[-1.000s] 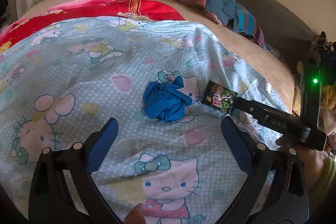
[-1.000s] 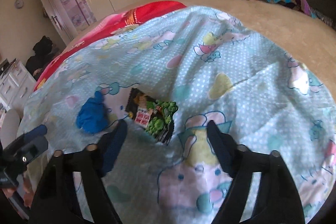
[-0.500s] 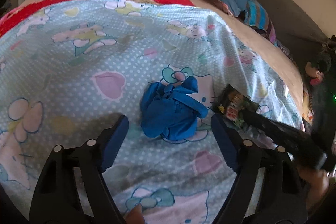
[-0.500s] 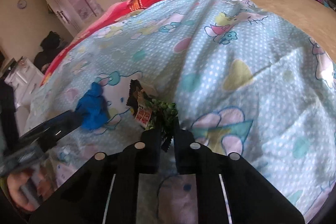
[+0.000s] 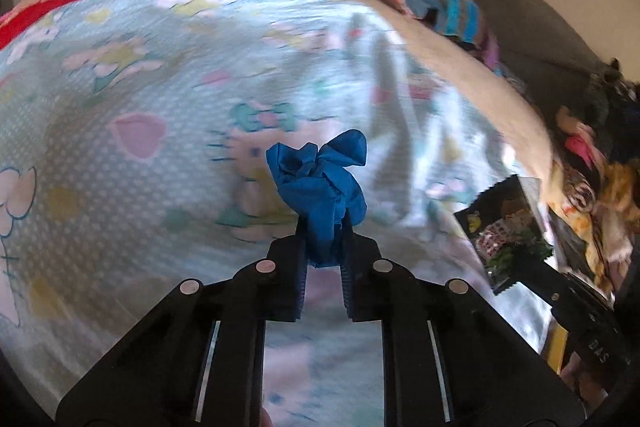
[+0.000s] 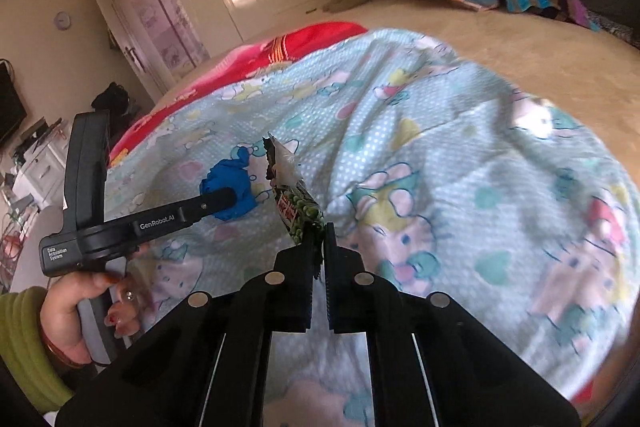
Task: Collect trash
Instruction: 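Carry the blue bag and green packet with both tools over the bin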
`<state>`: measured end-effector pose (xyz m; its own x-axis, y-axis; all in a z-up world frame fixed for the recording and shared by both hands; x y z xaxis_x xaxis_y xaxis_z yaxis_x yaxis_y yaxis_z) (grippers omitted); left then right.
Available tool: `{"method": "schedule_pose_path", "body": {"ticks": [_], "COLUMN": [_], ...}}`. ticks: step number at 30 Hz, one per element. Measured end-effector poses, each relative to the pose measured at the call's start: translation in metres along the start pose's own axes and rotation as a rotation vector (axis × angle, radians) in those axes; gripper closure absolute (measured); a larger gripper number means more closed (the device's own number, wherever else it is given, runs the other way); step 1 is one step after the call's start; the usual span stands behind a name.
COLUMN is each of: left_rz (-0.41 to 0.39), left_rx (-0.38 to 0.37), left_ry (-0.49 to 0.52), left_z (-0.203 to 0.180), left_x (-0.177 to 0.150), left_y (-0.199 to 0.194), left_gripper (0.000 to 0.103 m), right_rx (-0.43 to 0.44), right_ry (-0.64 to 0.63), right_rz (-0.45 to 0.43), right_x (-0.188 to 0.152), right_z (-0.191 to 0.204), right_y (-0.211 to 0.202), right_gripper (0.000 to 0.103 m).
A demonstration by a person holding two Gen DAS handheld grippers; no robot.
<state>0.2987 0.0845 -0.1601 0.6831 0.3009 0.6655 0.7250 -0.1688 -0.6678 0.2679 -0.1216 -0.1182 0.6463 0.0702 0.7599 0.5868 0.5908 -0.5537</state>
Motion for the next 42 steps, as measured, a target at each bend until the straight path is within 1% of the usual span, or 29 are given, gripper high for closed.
{"method": "schedule_pose_path", "body": {"ticks": [5, 10, 15, 19, 33, 42], "left_rz": [-0.024, -0.053, -0.070, -0.082, -0.088, -0.046], "left_rx": [-0.078, -0.130, -0.179, -0.207, -0.317, -0.379], "left_ry": [0.067, 0.146, 0.202, 0.244, 0.346, 0.431], "left_z": [-0.040, -0.081, -0.116, -0.137, -0.204, -0.246], "left_x": [-0.003, -0.009, -0.018, -0.025, -0.056, -0.098], "left_y": [-0.023, -0.047, -0.065, -0.077, -0.114, -0.125], "left_gripper": [0.093, 0.094, 0.093, 0.093, 0.093, 0.093], "right_rx": [-0.026, -0.076, -0.119, -0.156, -0.283, -0.373], "right_ry": [0.011, 0.021, 0.032, 0.046, 0.084, 0.164], "right_rz": [-0.039, -0.066, -0.083, -0.096, -0.109, -0.099], "right_x": [-0.002, -0.009, -0.020, -0.030, -0.068, -0.103], "right_z": [-0.008, -0.022, -0.036, -0.049, -0.086, -0.118], "right_y": [-0.037, -0.075, -0.109, -0.136, -0.219, -0.263], "right_gripper": [0.098, 0.098, 0.098, 0.098, 0.098, 0.098]}}
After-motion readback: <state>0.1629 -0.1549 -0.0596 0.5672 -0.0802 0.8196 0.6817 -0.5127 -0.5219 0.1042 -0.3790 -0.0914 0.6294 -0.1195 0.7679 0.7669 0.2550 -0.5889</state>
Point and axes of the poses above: each gripper's, at about its wrist camera, not at the fingertips, and y roughly the way its jaws point, z to its left, x to its top, the point moved 5 cm from there along y, roughly the way its jaws point, and after that the axes turned 6 degrees about -z, right-handed, at the moved point
